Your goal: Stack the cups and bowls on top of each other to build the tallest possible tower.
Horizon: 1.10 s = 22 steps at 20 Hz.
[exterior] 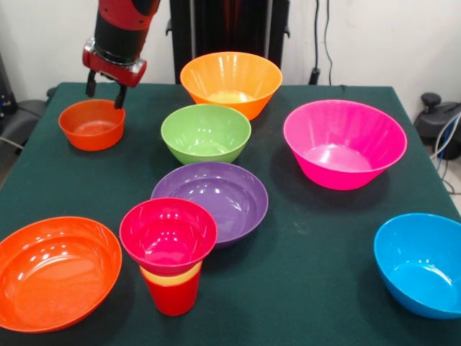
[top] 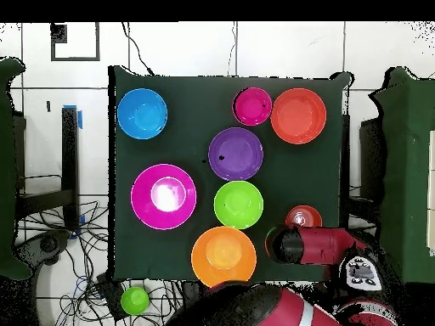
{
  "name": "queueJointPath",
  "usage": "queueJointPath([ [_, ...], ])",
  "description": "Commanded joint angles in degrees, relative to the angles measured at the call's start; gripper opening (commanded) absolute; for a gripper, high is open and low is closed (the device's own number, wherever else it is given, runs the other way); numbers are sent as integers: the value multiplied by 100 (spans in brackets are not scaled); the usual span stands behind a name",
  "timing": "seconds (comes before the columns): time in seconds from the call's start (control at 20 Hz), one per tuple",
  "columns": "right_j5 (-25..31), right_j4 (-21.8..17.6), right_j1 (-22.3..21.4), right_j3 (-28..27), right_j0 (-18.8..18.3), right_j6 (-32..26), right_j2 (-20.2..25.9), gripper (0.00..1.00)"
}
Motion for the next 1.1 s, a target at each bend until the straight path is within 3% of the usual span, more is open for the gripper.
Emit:
queueJointPath([
  [0.05, 256, 89, 76, -378, -99, -213, 1065, 100],
  [0.25, 272, 90, 12, -291, -241, -258, 1238, 100],
  [0.85, 0, -61, 317, -464, -226, -40, 1145, 100],
  [1.1, 246, -8, 124, -389, -226, -140, 1150, 100],
])
